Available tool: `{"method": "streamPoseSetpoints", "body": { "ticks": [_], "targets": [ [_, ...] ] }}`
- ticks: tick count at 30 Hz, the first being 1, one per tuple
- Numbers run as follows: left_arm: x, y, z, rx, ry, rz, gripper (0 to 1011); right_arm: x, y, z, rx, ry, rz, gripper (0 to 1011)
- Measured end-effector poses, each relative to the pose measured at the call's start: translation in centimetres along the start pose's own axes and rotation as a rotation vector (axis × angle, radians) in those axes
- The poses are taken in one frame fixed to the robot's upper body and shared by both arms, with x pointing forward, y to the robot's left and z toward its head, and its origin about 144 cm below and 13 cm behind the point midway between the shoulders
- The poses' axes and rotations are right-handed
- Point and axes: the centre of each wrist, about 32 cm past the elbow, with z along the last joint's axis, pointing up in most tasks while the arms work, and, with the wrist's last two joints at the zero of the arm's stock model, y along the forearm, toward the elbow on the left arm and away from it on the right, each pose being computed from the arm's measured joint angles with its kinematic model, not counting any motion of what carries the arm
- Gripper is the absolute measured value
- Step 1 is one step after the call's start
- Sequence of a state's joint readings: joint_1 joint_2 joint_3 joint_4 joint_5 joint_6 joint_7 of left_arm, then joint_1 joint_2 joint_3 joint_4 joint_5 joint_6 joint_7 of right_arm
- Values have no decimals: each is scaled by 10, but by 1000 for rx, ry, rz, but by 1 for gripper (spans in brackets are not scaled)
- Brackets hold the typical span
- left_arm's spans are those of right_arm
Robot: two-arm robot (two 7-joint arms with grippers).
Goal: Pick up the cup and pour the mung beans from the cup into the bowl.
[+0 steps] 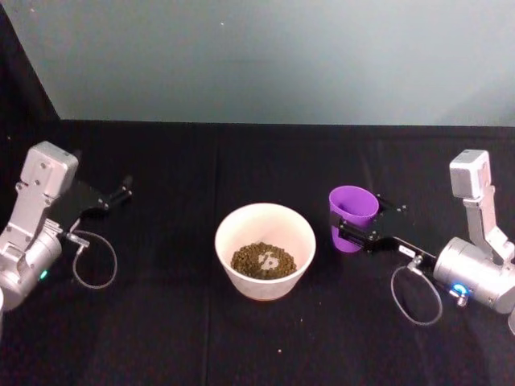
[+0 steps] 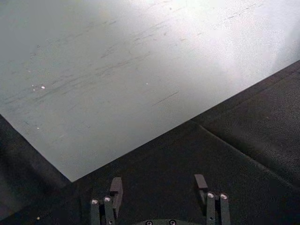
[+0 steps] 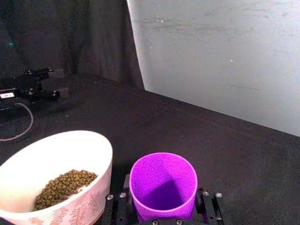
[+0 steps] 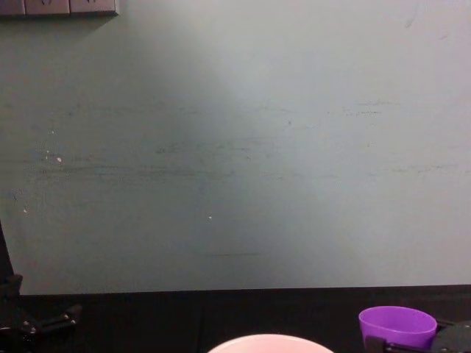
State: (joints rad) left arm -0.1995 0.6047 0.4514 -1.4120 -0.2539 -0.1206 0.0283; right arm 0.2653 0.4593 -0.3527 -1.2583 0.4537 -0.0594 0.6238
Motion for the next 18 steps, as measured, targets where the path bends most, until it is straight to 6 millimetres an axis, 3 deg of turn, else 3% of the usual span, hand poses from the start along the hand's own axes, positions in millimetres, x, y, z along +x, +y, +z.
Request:
{"method": "streamPoseSetpoints", "body": {
  "ticks": [13, 18],
  "targets": [
    [0, 0, 0, 0, 0, 0, 1000, 0, 0, 0, -3, -13, -1, 726],
    [0, 0, 0, 0, 0, 0, 1000, 0, 0, 0, -2, -13, -1, 829]
  ]
}}
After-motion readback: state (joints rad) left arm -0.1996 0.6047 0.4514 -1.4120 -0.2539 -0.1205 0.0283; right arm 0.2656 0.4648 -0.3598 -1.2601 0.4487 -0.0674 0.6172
